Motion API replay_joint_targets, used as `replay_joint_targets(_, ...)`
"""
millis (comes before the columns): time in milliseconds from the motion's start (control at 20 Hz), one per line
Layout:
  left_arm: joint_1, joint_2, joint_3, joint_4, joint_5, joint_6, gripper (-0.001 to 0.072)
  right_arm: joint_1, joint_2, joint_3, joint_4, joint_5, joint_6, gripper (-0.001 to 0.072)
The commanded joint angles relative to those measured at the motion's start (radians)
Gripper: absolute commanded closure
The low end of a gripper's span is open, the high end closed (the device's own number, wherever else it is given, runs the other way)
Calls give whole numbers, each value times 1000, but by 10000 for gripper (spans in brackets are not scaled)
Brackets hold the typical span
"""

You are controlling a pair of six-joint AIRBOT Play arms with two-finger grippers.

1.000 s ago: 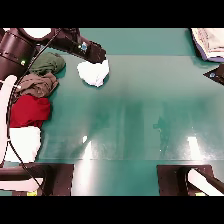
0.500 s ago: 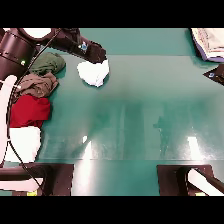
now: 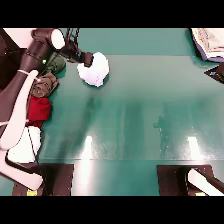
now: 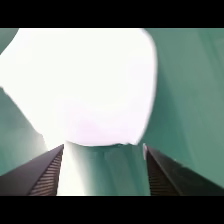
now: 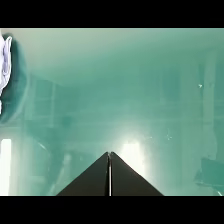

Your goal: Fold the shirts.

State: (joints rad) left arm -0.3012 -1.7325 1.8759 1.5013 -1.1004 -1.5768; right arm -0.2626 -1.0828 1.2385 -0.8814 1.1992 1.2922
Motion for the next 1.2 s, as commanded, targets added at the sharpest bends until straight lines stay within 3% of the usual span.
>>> replay_joint_targets(0,82,-150,0,-145,12,-17,114,1,0,0,0,16,1,691)
replay_joint_targets(300,90,-256,0,-227,98,13,119,1,1,0,1,16,1,691)
replay_joint_targets(350,90,-256,0,-227,114,13,304,1,1,0,1,16,1,691)
replay_joint_targets(400,90,-256,5,-227,121,13,548,1,1,0,0,15,1,691)
replay_joint_targets(450,90,-255,13,-227,118,13,679,1,1,0,0,15,1,691)
replay_joint_targets(550,90,-244,48,-225,73,26,681,1,9,0,3,15,2,691)
replay_joint_targets(650,90,-192,105,-217,43,113,682,1,37,14,18,-1,1,692)
replay_joint_targets(750,90,-102,178,-232,2,146,681,0,61,83,16,-3,1,691)
replay_joint_targets(1050,69,321,196,-541,-245,345,681,1,76,351,17,10,1,691)
replay_joint_targets(1150,19,432,196,-542,-300,382,681,1,76,404,18,18,1,692)
